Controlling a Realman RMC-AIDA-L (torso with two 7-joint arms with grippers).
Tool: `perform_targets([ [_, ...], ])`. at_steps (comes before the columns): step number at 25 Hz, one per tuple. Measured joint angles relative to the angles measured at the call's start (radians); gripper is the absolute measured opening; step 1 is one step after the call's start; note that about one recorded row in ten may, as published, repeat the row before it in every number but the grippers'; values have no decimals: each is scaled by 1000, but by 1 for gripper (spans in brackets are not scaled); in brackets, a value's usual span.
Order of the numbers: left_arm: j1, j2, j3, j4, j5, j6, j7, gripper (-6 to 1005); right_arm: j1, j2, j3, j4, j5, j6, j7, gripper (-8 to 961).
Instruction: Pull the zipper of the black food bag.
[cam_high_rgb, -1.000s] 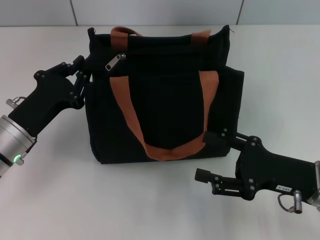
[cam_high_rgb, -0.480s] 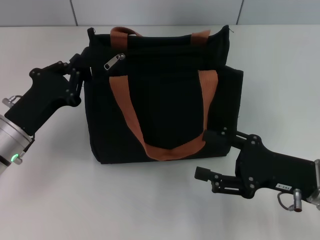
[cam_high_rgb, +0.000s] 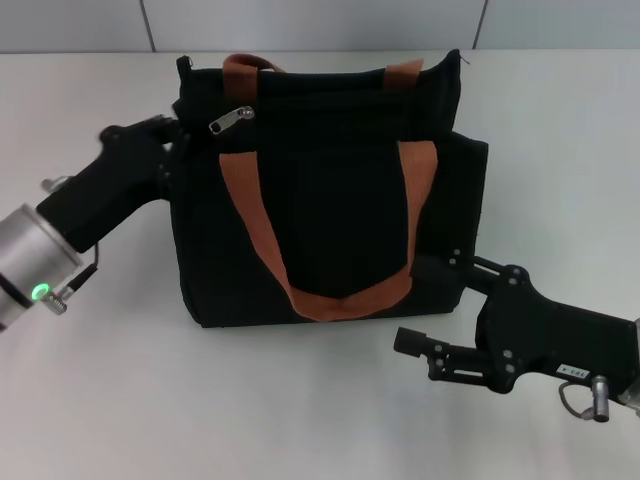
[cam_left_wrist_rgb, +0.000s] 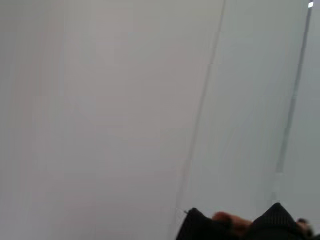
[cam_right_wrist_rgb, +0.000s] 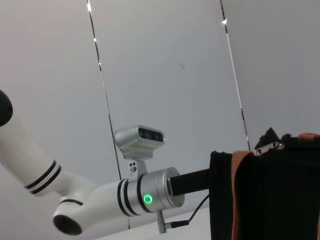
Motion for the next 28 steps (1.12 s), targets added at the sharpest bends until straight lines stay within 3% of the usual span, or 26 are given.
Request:
perform_targets([
  [6,7,2,119,156,1,20,-414,14,6,-1,15,0,0,-55,6,826],
  [11,17,7,189,228,2,49,-618,14,41,-1,55,-2,0,-91,29,825],
  [17,23,7,191,240,-2,147,-679,15,98,-1,103,-4,0,-79,87,825],
  [28,34,10,177,245,-1,70,-708,16,198,-4,128,-76,27,-52,490,824],
])
